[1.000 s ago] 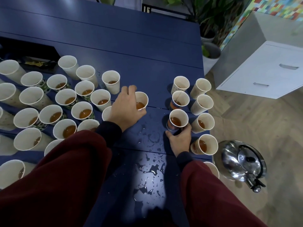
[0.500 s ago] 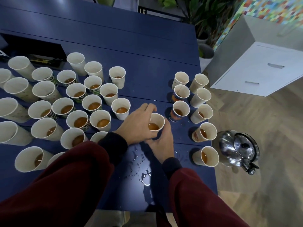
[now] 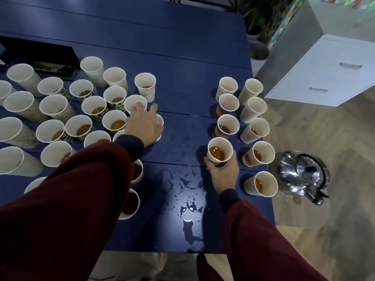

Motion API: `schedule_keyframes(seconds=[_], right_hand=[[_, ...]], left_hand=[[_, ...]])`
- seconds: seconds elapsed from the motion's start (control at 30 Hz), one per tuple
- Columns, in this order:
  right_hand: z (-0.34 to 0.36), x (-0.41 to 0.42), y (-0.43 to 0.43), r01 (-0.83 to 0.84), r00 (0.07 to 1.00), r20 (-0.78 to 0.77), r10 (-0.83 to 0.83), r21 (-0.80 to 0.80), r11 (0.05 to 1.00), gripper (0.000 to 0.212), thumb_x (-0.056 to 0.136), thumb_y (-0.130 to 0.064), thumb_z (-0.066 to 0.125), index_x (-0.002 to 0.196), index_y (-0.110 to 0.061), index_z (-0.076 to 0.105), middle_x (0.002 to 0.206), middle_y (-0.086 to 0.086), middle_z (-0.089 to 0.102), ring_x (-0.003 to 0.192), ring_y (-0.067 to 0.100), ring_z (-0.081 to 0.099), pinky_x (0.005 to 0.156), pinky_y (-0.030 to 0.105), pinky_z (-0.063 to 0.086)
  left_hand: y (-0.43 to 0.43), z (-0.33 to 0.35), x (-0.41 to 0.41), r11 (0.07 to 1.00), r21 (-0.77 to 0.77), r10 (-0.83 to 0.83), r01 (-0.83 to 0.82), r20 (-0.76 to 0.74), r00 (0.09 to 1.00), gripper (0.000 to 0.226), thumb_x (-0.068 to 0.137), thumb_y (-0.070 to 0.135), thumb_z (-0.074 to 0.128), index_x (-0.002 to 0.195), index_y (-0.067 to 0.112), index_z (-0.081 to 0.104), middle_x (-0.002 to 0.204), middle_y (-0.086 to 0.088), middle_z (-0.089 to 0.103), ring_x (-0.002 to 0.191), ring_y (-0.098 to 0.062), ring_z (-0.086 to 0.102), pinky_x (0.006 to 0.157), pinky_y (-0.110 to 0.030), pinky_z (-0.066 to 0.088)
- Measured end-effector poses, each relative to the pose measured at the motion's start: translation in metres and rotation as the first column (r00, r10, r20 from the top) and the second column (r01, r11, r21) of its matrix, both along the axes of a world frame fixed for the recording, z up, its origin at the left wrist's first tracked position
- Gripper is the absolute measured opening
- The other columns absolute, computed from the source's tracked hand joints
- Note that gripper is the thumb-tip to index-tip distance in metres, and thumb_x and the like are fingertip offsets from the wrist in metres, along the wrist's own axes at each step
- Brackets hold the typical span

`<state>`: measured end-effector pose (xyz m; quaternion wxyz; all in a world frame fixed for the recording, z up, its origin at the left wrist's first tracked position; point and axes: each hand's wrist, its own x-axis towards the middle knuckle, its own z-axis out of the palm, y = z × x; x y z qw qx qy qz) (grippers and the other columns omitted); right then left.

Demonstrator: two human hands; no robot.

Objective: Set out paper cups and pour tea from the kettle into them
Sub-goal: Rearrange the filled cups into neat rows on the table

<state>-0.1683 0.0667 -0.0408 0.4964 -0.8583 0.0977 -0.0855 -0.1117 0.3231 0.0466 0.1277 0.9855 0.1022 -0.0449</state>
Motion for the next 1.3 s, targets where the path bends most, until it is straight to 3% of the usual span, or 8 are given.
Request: schedule_keyframes(seconds=[0.1,0.2,0.37,0.7,0.93,1.07,1.3], right_hand=[[-0.002,0.004,-0.013,0.024,1.000,0.001,-0.024,-0.024,0.999,0.049,0.072,-0.016,0.089,0.109,-0.015,0.057,0.102,-0.005,0.065,0.092,0.013,0.060,0.079,0.016,0.040],[-0.008,0.005,-0.020,0.045,0.999,-0.020,-0.046,-0.047,0.998,0.053,0.073,-0.017,0.089,0.115,-0.010,0.057,0.104,-0.006,0.064,0.095,0.016,0.061,0.082,0.019,0.040],[-0.018,0.000,-0.024,0.095,0.994,-0.051,-0.099,-0.074,0.993,0.056,0.073,-0.022,0.089,0.118,-0.010,0.057,0.112,0.006,0.070,0.102,0.026,0.065,0.081,0.022,0.039],[-0.027,0.006,-0.029,0.045,0.995,-0.083,-0.054,-0.108,0.993,0.063,0.068,-0.032,0.092,0.116,-0.009,0.058,0.111,0.009,0.066,0.104,0.031,0.062,0.089,0.042,0.051],[-0.030,0.001,-0.027,-0.017,0.994,-0.112,0.006,-0.104,0.994,0.069,0.068,-0.022,0.092,0.122,-0.008,0.052,0.118,0.009,0.062,0.110,0.028,0.060,0.094,0.042,0.050],[-0.027,-0.020,-0.018,0.072,0.987,-0.143,-0.077,-0.041,0.997,0.071,0.072,-0.018,0.089,0.129,-0.008,0.048,0.124,0.006,0.053,0.116,0.023,0.055,0.102,0.037,0.047],[-0.009,-0.066,0.019,-0.026,0.997,-0.078,0.024,-0.026,0.999,0.058,0.071,-0.034,0.087,0.110,-0.028,0.045,0.108,-0.002,0.053,0.099,0.012,0.056,0.088,0.036,0.052]], left_hand=[[-0.001,-0.007,0.005,0.999,0.054,-0.005,0.006,-0.009,1.000,0.053,0.088,0.036,0.066,0.131,0.010,0.050,0.125,-0.026,0.043,0.115,-0.045,0.042,0.090,-0.052,0.045],[-0.005,-0.012,0.008,0.988,0.146,-0.036,0.042,-0.046,0.998,0.050,0.084,0.043,0.069,0.116,0.007,0.053,0.118,-0.027,0.046,0.112,-0.044,0.044,0.087,-0.049,0.044],[-0.012,-0.015,0.002,0.984,0.177,-0.018,0.024,-0.034,0.999,0.044,0.086,0.034,0.066,0.120,0.010,0.052,0.121,-0.026,0.045,0.113,-0.042,0.045,0.088,-0.044,0.045],[-0.017,-0.004,-0.008,0.997,0.072,-0.031,0.032,-0.022,0.999,0.055,0.079,0.038,0.073,0.121,0.013,0.047,0.122,-0.019,0.050,0.113,-0.038,0.045,0.081,-0.050,0.050],[-0.028,0.011,-0.015,0.998,0.005,-0.070,0.070,0.020,0.997,0.055,0.078,0.036,0.073,0.122,0.014,0.048,0.117,-0.017,0.050,0.110,-0.037,0.047,0.078,-0.046,0.046],[-0.040,0.019,-0.026,0.984,-0.124,-0.131,0.129,-0.004,0.991,0.054,0.076,0.032,0.074,0.121,0.018,0.048,0.115,-0.014,0.048,0.109,-0.034,0.046,0.083,-0.048,0.049],[-0.061,0.024,-0.065,0.951,-0.175,-0.271,0.255,-0.076,0.960,0.052,0.077,0.033,0.073,0.121,0.022,0.047,0.115,-0.007,0.047,0.108,-0.027,0.045,0.076,-0.038,0.044]])
